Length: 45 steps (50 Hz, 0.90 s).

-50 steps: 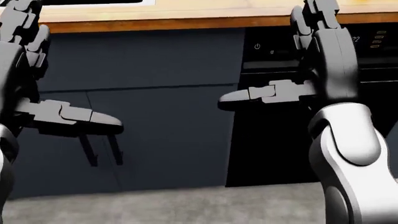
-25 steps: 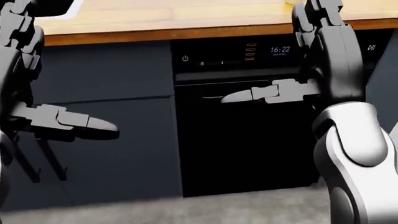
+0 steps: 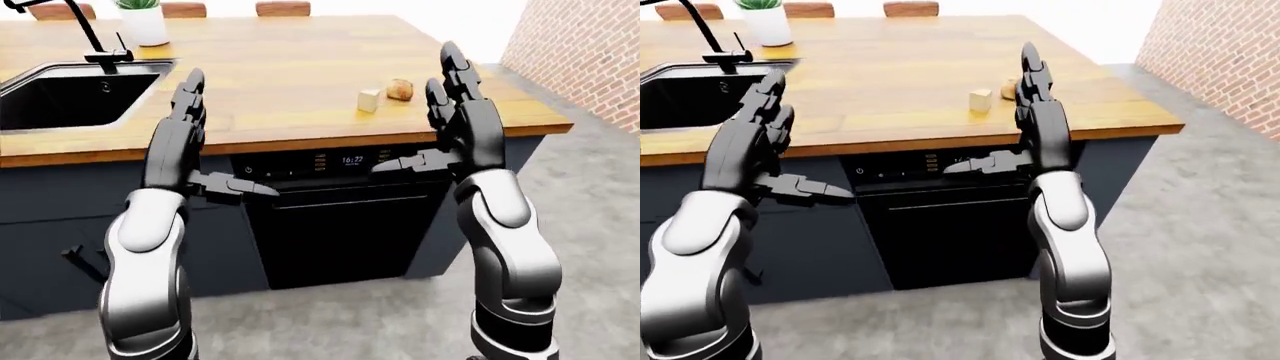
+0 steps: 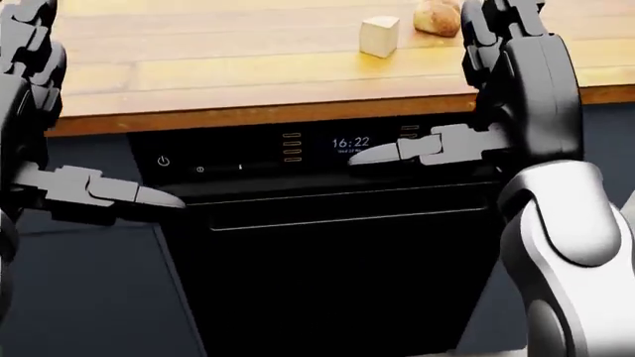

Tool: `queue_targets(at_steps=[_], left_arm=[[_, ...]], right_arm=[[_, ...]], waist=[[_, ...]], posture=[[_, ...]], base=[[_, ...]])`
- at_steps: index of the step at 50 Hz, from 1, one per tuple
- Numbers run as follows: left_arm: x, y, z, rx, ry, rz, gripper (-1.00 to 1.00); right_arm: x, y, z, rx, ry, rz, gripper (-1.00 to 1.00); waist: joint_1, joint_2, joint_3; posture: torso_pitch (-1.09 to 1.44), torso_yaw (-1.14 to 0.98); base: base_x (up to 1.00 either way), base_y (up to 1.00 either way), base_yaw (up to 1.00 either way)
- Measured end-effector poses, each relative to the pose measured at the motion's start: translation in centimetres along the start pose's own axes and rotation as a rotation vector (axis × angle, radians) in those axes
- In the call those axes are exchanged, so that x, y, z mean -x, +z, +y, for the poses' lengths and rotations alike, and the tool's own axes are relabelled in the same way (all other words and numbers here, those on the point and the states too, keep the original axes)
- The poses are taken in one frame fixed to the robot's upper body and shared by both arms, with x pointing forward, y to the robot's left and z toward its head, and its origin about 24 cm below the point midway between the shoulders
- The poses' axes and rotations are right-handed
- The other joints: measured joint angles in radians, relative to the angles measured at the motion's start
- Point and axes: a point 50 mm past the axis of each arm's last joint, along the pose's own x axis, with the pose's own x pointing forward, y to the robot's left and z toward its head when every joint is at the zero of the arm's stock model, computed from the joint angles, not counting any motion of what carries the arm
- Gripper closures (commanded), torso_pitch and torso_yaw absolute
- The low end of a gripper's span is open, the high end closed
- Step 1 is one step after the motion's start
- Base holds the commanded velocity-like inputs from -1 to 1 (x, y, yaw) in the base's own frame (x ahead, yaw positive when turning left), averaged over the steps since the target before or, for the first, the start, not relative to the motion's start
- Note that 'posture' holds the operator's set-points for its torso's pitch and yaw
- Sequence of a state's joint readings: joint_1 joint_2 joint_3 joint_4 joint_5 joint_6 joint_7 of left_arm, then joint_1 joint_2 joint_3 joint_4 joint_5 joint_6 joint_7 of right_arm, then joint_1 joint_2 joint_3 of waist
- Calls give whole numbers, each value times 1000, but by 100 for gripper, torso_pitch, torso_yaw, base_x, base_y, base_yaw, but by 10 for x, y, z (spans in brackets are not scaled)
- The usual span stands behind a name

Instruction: Place the bread and cheese on the cutting board.

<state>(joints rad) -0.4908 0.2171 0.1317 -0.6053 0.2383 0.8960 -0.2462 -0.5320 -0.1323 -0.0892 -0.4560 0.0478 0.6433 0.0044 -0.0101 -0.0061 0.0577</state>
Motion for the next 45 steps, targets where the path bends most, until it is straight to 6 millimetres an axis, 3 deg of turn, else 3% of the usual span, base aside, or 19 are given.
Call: queue_targets(at_steps=[4,5,6,9,11,14,15,16,17,19,20,25,29,34,37,38,40,41,45], left_arm=[[0,5,0,-10,7,-31,-100],[0,2,0,-11,9,-19,-100],[-1,-4,0,-7,9,8,-100],[-2,-13,-1,-1,3,61,-100],[-2,-8,0,-6,5,39,-100],[1,2,4,-16,24,-18,-100],[2,5,6,-20,33,-34,-100],[2,7,7,-23,39,-44,-100],[2,6,5,-18,35,-45,-100],[0,-4,-4,-6,-12,3,-100],[-1,-8,-7,-2,-31,27,-100],[1,-10,-1,-2,-7,35,-100],[2,-3,2,-12,19,-9,-100],[2,-3,0,-12,-3,-9,-100],[3,-8,2,-11,3,20,-100],[2,-12,2,-8,4,41,-100],[2,-18,4,-6,12,80,-100],[1,-17,6,-8,19,76,-100],[4,2,9,-24,33,-27,-100]], right_arm=[[-1,4,1,2,5,-20,-100],[-1,1,3,-4,11,-9,-100],[0,-4,5,-5,21,12,-100],[-1,-11,6,-4,32,55,-100],[-1,-7,4,-2,26,35,-100],[-1,8,4,-6,19,-33,-100],[-1,12,5,-8,21,-54,-100],[-1,13,5,-7,23,-65,-100],[-1,13,4,-4,21,-64,-100],[-1,0,-1,0,-3,-7,-100],[-1,-6,-3,-1,-13,21,-100],[-2,-5,3,-2,6,19,-100],[-1,1,4,4,13,-21,-100],[-1,-2,0,19,-8,-3,-100],[-2,-4,3,19,5,17,-100],[-2,-5,5,19,14,26,-100],[-3,-4,10,18,39,29,-100],[-4,-2,11,19,45,20,-100],[-2,12,8,23,30,-52,-100]], waist=[[8,33,-13],[13,24,6],[16,32,20],[21,54,-9],[30,55,-23],[45,33,-34],[35,16,-41],[20,-17,-42],[4,-47,-37],[-18,-56,-4],[-20,-59,0],[-7,-2,-11],[-2,-11,-21],[10,20,-23],[9,-11,-4],[11,-8,8],[13,49,20],[21,58,12],[25,32,-12]], posture=[[0,0],[0,0],[0,0],[0,0],[0,0],[0,0],[0,0],[0,0],[0,0],[0,0],[0,0],[0,0],[0,0],[0,0],[0,0],[0,0],[0,0],[0,0],[0,0]], base=[[63,-56,0],[64,-57,0],[63,-56,0],[64,-57,0],[64,-57,0],[40,-57,0],[23,-56,0],[22,-56,0],[22,-56,0],[22,-57,0],[22,-55,0],[20,-46,0],[0,0,0],[0,0,0],[0,0,0],[0,0,0],[0,0,0],[0,0,0],[0,0,0]])
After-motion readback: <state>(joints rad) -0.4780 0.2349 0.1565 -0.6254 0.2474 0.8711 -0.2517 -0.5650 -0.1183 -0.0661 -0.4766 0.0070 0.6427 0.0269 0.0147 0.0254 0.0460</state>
